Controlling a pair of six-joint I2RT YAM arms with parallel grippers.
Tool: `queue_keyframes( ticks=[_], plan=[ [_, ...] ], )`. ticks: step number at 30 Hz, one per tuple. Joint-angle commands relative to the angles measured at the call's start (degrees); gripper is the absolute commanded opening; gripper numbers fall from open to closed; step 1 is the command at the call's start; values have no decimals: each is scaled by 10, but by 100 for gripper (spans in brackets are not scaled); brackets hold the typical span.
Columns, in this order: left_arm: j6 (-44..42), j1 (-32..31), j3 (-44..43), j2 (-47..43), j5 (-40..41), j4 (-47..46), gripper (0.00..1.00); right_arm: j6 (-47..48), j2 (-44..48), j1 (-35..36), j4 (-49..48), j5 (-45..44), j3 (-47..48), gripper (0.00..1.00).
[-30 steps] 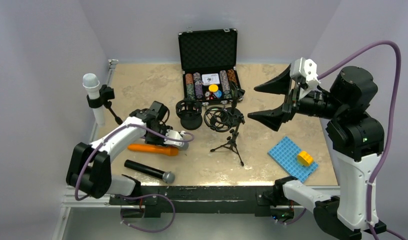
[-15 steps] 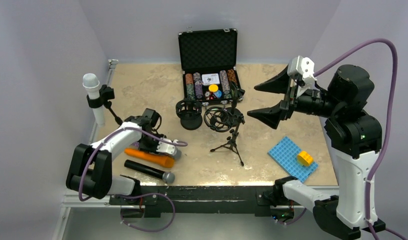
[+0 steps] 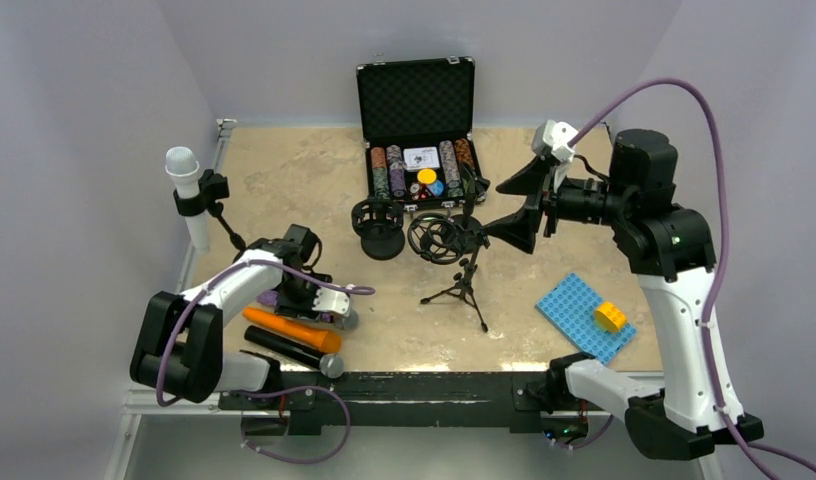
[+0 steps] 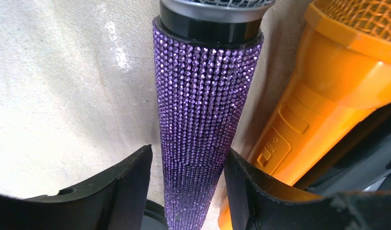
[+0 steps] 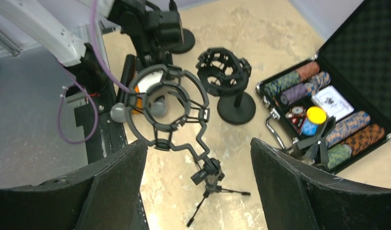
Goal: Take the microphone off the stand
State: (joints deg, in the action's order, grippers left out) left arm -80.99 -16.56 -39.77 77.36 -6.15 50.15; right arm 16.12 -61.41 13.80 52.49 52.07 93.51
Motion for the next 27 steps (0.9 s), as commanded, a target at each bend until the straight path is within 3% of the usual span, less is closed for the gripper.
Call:
queue_keyframes(
  ticks=[1,8,15,19,24,27],
  plan=[
    [15,0,-19,-37,-30,18,61,34,-8,-2,15,-19,-11,83],
    [43,-5,-20,-94,-42,39,61,127,-26,-1,50,-6,-23,83],
    [72,-10,-37,-165,-65,80,62,278,-68,22,156,-1,4,83],
    [95,-14,-69,-209,-106,107,63,259,-71,52,136,-43,-12,83],
    [119,-20,-101,-256,-191,133,63,141,-64,97,51,-177,-40,82],
    [130,-26,-115,-275,-235,146,63,95,-62,108,53,-213,-44,82]
  ],
)
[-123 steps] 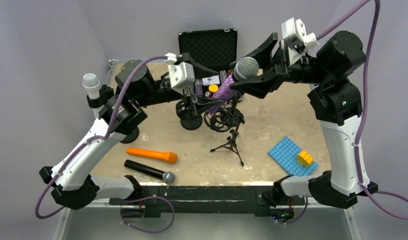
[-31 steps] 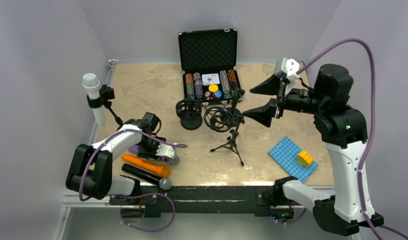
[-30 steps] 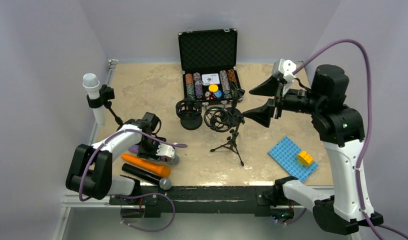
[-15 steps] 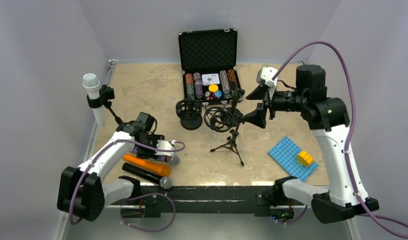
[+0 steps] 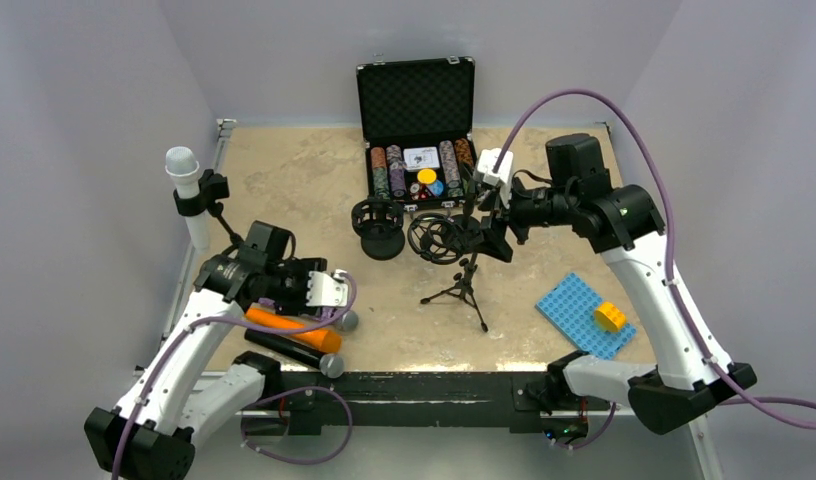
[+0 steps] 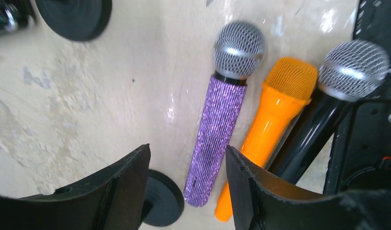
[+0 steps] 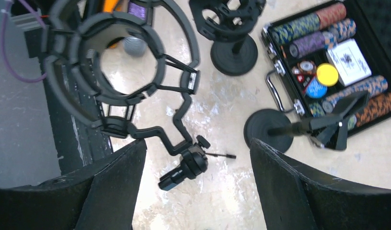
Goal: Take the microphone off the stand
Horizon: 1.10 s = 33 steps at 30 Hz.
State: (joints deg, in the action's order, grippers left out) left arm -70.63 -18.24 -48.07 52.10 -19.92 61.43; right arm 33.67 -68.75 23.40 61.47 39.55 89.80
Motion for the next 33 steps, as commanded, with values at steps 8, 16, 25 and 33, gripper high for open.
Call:
queue_keyframes(
  ticks=[8,16,25,33],
  plan=[
    [56,-17,-60,-48,-169,38,63,-142,5,18,-32,-169,-31,67],
    [91,-46,-69,-66,-217,21,63,-111,7,17,-18,-135,-35,29],
    [147,-79,-113,-29,-292,-38,63,-21,66,2,-29,-83,-99,0],
    [239,-147,-135,29,-320,-150,63,63,132,-118,-25,72,-175,0]
  ],
)
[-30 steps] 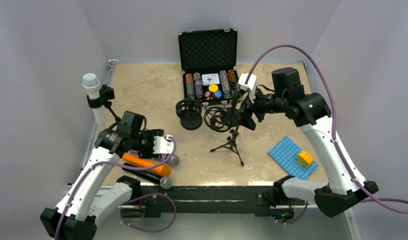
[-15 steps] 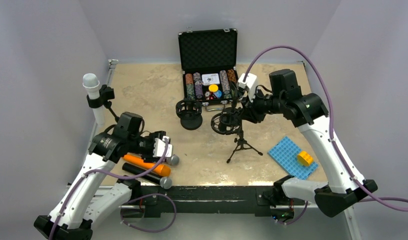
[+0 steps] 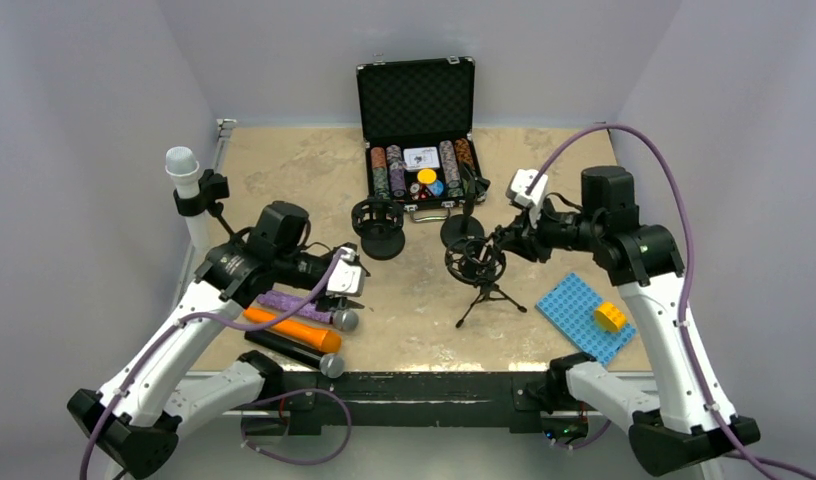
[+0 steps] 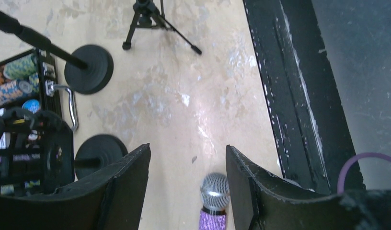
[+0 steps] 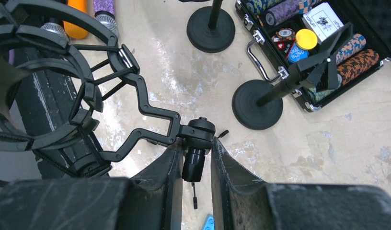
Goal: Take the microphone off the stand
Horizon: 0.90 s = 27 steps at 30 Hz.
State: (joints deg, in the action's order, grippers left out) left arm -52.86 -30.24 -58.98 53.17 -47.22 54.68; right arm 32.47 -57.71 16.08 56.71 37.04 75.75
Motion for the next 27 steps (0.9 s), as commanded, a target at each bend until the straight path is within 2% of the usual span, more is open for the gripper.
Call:
queue_keyframes(
  ticks=[1,8,14,18,20,22,23,27],
  plan=[
    [77,-34,-25,25,-51,-103,63,95,33,-58,26,121,-44,0],
    [179,-109,-57,111,-47,-268,59,209,89,-92,57,221,-98,0],
    [151,-169,-110,230,-32,-349,54,270,122,-107,78,245,-107,0],
    [150,-197,-118,303,-3,-436,51,283,104,-115,111,269,-81,0],
    [167,-206,-100,324,23,-521,51,282,92,-124,127,281,-69,0],
    [200,-208,-60,335,65,-657,52,274,82,-132,129,282,-66,0],
    [192,-208,-47,343,69,-690,51,264,78,-134,125,280,-65,0],
    [199,-200,-41,381,30,-728,46,219,66,-136,99,274,-53,0]
  ],
)
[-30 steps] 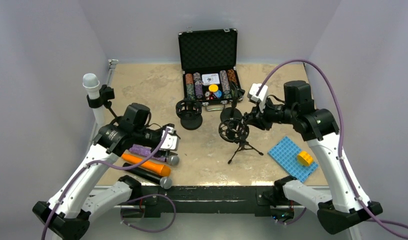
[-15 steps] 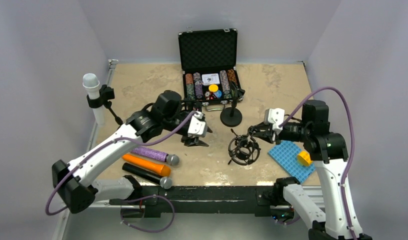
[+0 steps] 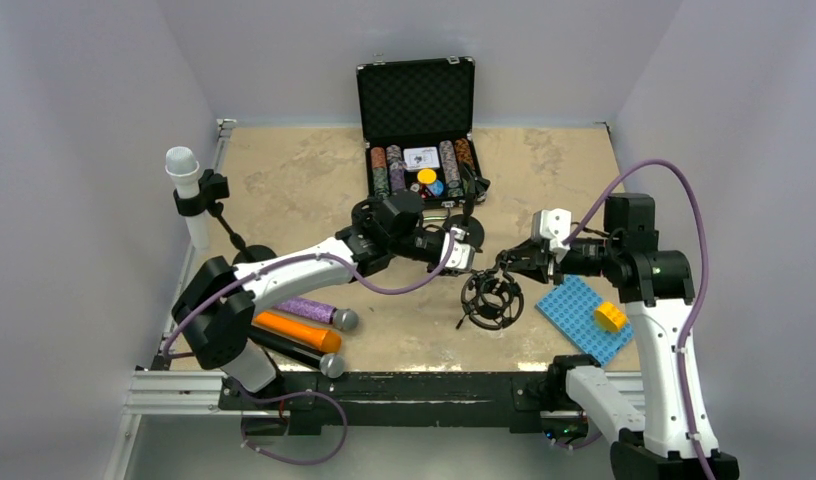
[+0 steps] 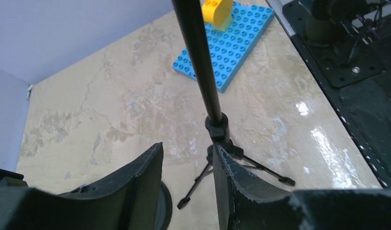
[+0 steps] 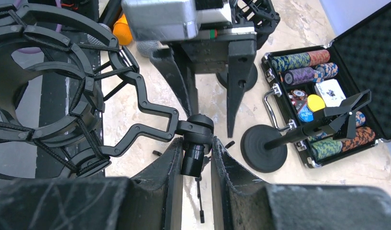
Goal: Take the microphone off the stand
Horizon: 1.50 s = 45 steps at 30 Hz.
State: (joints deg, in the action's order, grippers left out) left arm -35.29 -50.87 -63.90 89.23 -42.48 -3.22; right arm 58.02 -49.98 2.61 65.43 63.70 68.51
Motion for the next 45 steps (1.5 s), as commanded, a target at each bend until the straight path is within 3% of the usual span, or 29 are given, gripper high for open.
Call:
queue_keyframes(
  ticks=[1,7,12,17,21,23,32,42,45],
  plan=[
    [26,6,16,23,-32,-162,45,-45,-14,-2,8,5,22,0],
    [26,-5,52,24,-63,-186,41,-65,-22,-2,-3,-5,29,0],
    [-36,-5,80,-19,-57,-132,41,-74,-17,-2,-15,-7,20,0],
    [-73,-6,93,-33,-47,-102,45,-81,-12,-2,-26,-7,11,0],
    [-57,-11,111,-7,-15,-196,57,-81,-10,-2,-27,-12,7,0],
    [-59,-12,104,6,-15,-208,58,-81,-10,-2,-25,-12,7,0],
    [-69,-15,81,40,-27,-195,42,-88,-12,-2,-28,-13,7,0],
    [-43,-18,92,44,-23,-235,41,-89,-19,-2,-29,-19,9,0],
    [-32,-18,85,48,-24,-234,37,-90,-25,-2,-29,-18,12,0]
  ],
)
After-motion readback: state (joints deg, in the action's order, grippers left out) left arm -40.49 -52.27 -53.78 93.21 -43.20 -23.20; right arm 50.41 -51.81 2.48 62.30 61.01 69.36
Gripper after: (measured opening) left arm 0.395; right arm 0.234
